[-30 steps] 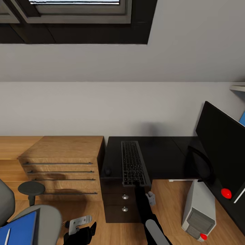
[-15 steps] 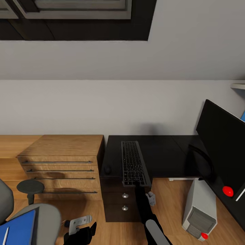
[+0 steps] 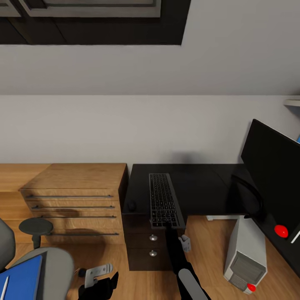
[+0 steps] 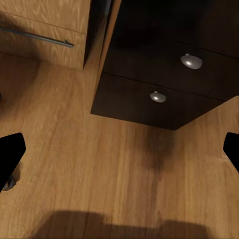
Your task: In the bedroom, organize the workspace by keeping the computer under the desk, ensuring the monitor is on the desk, placing the keyboard on the desk next to the monitor, placing the mouse on the desk next to the keyboard, moving the folder from the swivel chair onto the desk next to the mouse, stacking the notebook on top of the folder with the pen on top of the notebook, and positioning the swivel chair next to the desk.
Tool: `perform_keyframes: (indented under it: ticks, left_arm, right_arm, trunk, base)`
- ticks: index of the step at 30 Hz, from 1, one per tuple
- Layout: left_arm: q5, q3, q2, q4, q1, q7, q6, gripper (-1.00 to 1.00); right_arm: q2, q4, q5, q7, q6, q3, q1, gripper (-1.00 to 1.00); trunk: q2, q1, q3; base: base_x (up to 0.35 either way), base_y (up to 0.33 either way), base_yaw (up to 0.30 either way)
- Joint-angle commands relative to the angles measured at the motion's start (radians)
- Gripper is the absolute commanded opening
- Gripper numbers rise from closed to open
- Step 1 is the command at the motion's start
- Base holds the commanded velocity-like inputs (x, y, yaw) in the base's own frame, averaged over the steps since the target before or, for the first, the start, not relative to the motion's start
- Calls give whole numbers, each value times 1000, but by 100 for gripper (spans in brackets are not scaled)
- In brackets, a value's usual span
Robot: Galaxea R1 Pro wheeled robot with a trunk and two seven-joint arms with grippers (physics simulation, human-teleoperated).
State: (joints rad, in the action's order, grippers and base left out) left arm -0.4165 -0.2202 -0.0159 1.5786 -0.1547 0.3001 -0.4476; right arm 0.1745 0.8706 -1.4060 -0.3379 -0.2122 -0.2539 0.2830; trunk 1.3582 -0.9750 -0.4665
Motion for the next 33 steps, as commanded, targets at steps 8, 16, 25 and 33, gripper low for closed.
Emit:
perform_keyframes:
  ticks: [8,16,25,33]
  left_arm:
    - [-8,-36,-1,-7,0,11,-2,100]
    - [-8,-53,-3,-11,0,6,1,100]
    - [-8,-54,-4,-14,0,4,1,100]
    - [-7,-54,-4,-14,0,5,1,100]
  right_arm:
    - [0,-1,-7,23,-4,-2,1,-100]
    - [0,-2,-5,31,-4,-2,1,-100]
    - [0,-2,-5,31,-4,-2,2,-100]
    - [0,-1,-2,33,-3,-2,1,-100]
  trunk:
    - [36,-19,-17]
    - [36,-19,-17]
    - [36,-19,-17]
    - [36,-19,-17]
  base:
    - [0,0,0]
    - [35,0,0]
    - [118,0,0]
    - [5,0,0]
